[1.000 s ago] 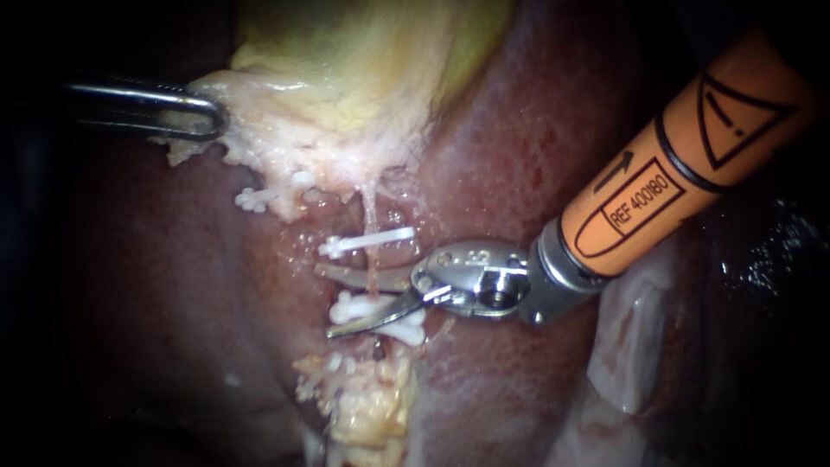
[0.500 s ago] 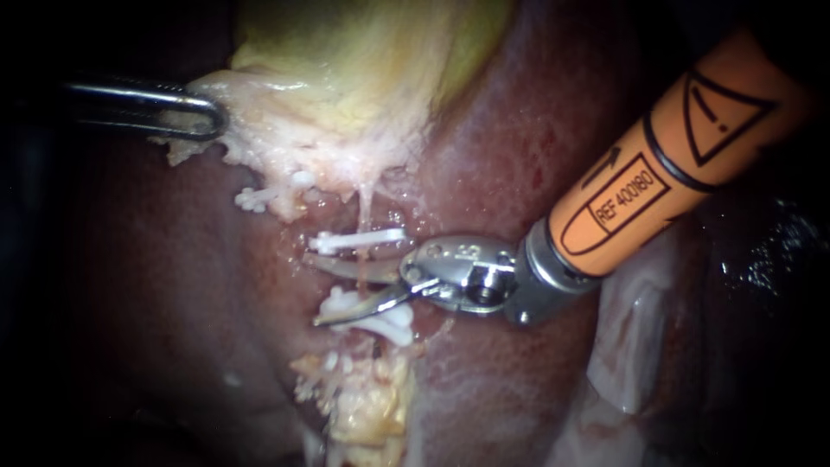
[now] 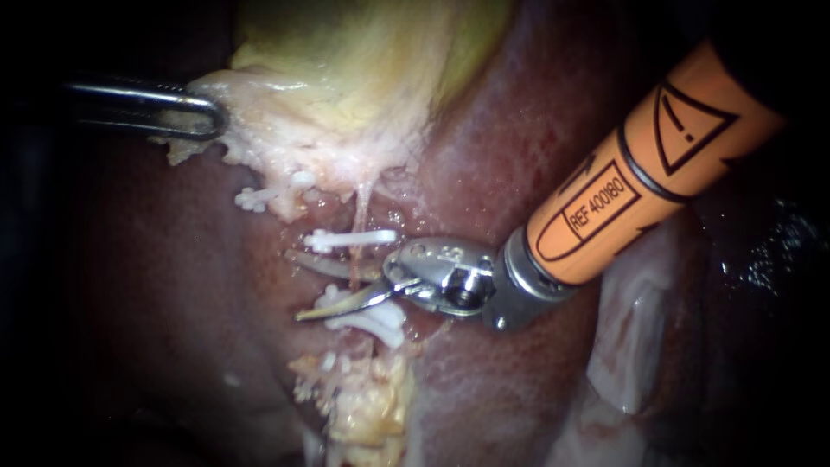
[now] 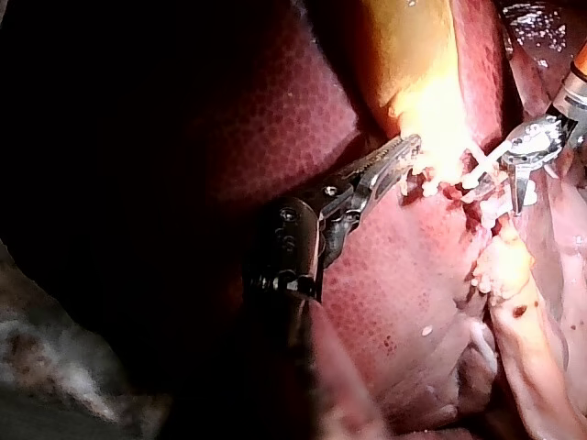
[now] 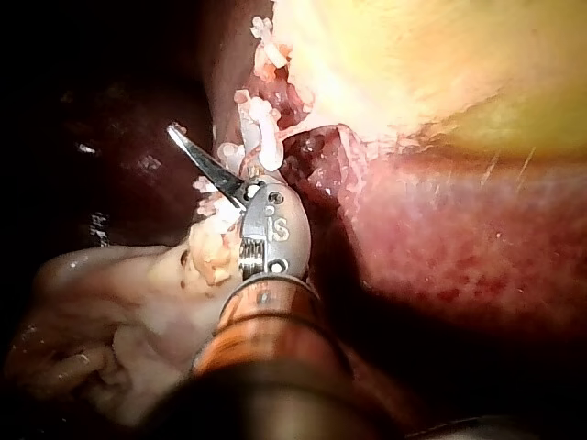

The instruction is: Go to the cutting position right tube

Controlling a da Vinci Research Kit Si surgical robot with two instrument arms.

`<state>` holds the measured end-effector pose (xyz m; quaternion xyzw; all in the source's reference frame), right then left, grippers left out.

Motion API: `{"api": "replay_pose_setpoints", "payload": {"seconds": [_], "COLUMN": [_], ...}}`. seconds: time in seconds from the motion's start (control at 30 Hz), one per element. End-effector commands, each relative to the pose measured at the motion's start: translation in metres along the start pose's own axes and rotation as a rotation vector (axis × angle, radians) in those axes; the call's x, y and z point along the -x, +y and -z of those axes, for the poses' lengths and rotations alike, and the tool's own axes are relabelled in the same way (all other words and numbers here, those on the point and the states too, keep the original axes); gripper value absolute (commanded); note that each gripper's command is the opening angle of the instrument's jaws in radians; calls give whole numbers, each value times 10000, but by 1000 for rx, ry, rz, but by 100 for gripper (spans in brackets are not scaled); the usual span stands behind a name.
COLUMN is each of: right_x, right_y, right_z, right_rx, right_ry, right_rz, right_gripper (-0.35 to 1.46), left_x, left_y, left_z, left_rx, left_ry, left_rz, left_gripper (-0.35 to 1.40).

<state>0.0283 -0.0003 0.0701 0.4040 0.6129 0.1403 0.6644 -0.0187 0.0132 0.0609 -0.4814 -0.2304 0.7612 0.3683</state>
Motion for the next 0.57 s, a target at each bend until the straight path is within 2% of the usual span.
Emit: {"api": "replay_pose_setpoints", "payload": {"seconds": [0.03,0.57], "right_x": [0,2], "right_y": [0,0], "right_z": [0,2], "right_rx": [0,-6], "right_ry": [1,6], "right_rz": [1,-22], "right_gripper": [136,133], "left_x": [0,0], "left_y": [0,0], "left_z": [0,0], "left_rx": [0,-3], "left_ry": [0,1], "left_rz": [0,0], "left_gripper": [-35,-35]}}
